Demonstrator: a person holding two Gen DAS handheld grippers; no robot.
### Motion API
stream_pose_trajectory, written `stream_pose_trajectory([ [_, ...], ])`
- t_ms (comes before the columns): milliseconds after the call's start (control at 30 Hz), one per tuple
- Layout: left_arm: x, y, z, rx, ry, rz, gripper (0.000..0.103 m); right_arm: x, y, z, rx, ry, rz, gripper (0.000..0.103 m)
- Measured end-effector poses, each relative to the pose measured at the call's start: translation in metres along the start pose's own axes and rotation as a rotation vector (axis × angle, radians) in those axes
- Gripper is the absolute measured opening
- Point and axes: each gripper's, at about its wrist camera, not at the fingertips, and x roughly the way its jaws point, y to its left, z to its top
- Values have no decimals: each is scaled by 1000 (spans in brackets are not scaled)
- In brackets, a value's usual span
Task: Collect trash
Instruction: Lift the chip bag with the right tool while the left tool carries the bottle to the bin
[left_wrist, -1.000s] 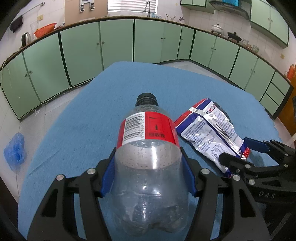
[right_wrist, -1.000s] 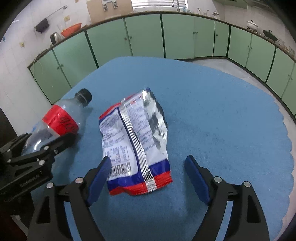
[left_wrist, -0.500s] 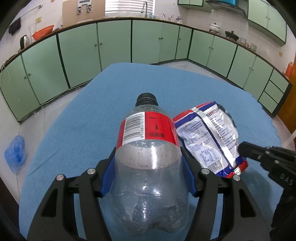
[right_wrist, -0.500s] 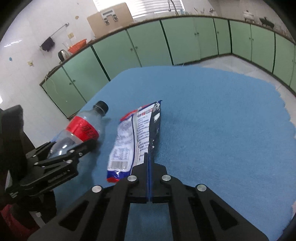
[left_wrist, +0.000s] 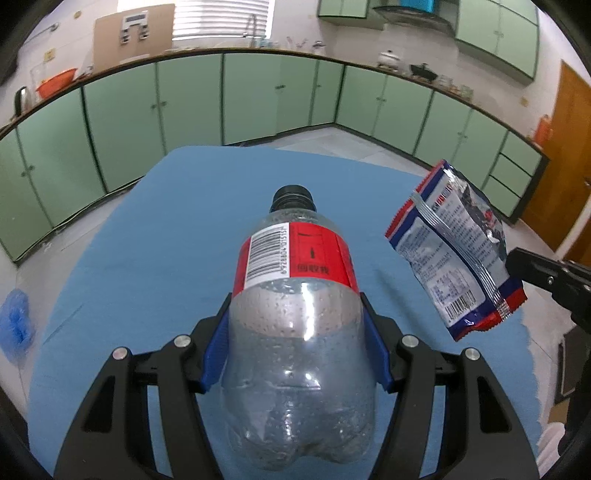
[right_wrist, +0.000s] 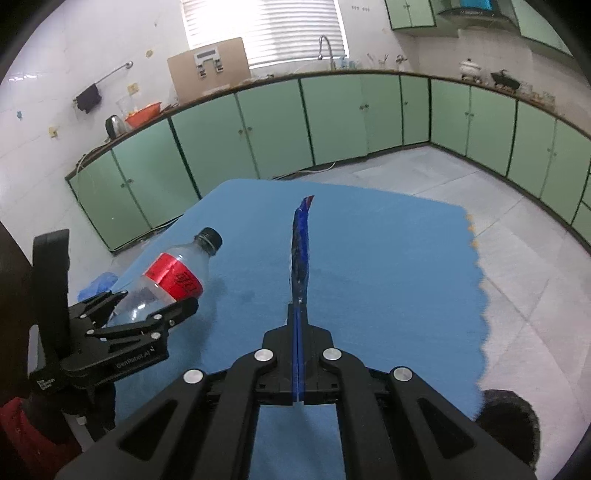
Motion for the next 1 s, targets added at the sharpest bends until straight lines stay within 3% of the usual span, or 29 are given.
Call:
stream_pose_trajectory([
  [400,-32,-84,-3,103,-63,-126,60,-71,-35,-19,66,-83,-104,0],
  [1000,-64,-218,-27,248,-118,-322,60,-170,-111,-91,245,-160,-290,0],
])
